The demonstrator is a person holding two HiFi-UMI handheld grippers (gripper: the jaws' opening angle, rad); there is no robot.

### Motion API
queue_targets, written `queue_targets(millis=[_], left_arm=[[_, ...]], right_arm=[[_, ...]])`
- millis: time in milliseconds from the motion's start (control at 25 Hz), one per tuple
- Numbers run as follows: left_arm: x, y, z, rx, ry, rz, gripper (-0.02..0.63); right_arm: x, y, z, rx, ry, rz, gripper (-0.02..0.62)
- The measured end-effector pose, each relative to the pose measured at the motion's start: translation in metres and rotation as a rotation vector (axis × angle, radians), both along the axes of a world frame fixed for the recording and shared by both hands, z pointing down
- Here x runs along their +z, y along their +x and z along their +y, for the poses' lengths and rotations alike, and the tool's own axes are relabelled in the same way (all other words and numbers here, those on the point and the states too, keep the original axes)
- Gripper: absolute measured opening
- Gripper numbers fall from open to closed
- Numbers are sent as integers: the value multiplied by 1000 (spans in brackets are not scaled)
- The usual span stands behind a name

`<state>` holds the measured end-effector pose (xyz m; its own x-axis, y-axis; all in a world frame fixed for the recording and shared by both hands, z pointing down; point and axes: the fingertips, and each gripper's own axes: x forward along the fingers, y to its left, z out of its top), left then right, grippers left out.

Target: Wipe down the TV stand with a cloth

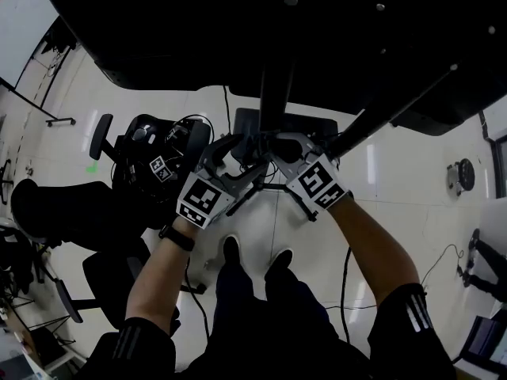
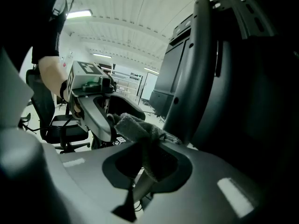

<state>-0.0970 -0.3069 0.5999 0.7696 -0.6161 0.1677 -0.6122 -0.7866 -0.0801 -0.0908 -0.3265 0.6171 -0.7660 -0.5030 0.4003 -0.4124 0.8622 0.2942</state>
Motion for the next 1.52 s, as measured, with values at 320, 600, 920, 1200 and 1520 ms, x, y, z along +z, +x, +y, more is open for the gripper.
queue_targets(millis=[320,600,920,1200,1520], left_arm=[[98,-1,-3,15,-66,-21,331],[183,-5,-6,4,-146,-15,336],[257,-5,-7,-12,-265,-16,337],[307,-1,-1,-25,-369,-27,342],[286,5,16,-30,-375,-6,342]], right_arm=[[97,5,0,47,-78,-19,37],[182,0,1,50,-104,6,37],[257,-4,-1,118,-221,-27,35],[322,5,2,177,-343,-1,37],[299,12,15,173,-406,-119,37]])
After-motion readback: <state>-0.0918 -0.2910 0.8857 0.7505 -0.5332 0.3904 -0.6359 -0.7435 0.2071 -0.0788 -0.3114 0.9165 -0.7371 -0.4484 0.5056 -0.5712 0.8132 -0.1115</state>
